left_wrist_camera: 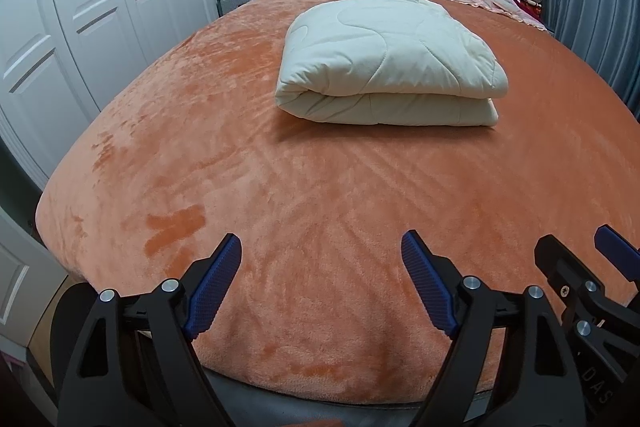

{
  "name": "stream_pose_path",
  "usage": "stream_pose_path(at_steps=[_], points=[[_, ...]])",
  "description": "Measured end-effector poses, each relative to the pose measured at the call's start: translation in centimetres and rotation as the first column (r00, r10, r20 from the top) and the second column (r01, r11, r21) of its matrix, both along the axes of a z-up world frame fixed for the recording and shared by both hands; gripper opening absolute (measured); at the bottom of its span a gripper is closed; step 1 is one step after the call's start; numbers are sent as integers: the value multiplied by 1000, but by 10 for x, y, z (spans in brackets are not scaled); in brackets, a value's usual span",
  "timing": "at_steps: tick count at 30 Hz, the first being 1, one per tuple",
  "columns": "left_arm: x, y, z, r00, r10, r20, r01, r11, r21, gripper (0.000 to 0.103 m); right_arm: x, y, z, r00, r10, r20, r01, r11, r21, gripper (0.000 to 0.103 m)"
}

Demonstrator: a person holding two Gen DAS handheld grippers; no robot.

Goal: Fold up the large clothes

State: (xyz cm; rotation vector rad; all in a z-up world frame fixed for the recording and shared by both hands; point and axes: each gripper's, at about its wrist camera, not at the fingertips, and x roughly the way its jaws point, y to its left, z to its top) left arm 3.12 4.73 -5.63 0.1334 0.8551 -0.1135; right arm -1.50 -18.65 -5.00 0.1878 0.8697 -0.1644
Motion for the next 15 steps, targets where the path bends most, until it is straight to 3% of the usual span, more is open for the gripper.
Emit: stream_pose_path(at_steps=[15], points=[[-2, 1, -2, 1000, -5, -1, 5, 1000, -1, 74, 0, 3, -2, 1000, 2, -1, -2, 1000, 1, 75]])
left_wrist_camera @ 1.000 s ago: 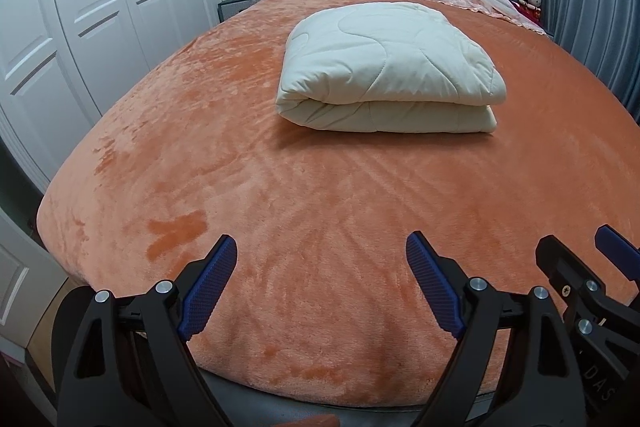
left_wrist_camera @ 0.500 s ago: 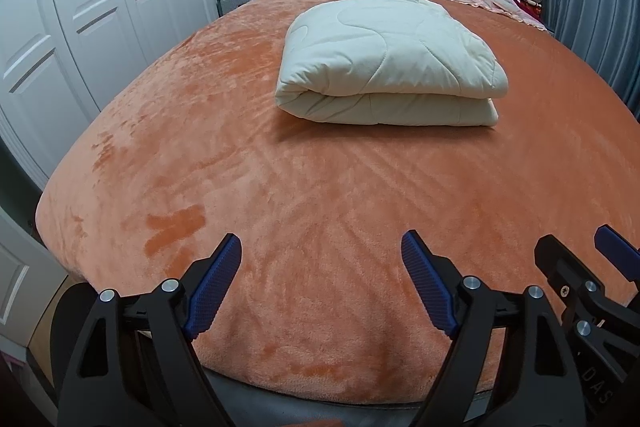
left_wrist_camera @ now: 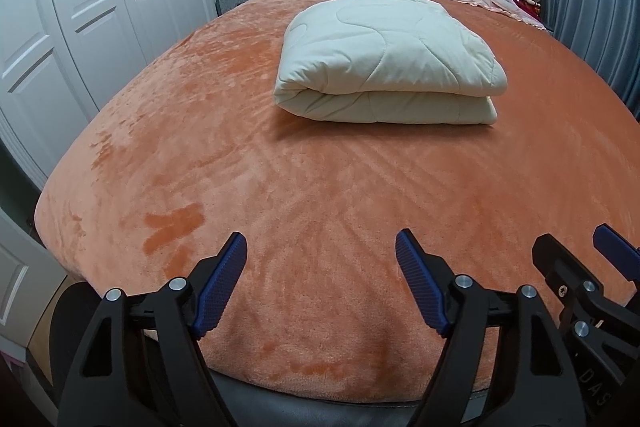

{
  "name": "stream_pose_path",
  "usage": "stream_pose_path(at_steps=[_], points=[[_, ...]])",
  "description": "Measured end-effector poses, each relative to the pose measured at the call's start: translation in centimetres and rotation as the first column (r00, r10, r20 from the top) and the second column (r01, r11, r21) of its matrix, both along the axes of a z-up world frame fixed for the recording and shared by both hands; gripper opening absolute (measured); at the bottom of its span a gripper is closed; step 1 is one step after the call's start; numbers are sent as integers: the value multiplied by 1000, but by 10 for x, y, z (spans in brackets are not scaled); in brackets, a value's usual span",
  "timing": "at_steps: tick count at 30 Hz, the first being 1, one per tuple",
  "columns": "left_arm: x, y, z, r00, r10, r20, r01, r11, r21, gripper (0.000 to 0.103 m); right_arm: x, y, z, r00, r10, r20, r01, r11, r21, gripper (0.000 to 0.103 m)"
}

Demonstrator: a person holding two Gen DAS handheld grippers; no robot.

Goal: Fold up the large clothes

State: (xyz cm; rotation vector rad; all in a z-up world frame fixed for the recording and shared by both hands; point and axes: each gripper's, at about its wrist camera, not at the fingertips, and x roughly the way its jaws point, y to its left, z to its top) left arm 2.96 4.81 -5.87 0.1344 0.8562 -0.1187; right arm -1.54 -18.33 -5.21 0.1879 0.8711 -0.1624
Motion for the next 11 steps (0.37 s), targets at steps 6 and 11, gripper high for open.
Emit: stream_pose_path(at_steps=[6, 11], points=[[2, 1, 2, 1000, -1, -8, 1, 1000, -10, 73, 0, 1, 1, 1000, -1, 1, 1, 1000, -2, 75], [3, 3, 2, 1000, 2, -21, -3, 1000, -31, 72, 0, 2, 4, 1000, 1, 3, -1, 1000, -3, 75]])
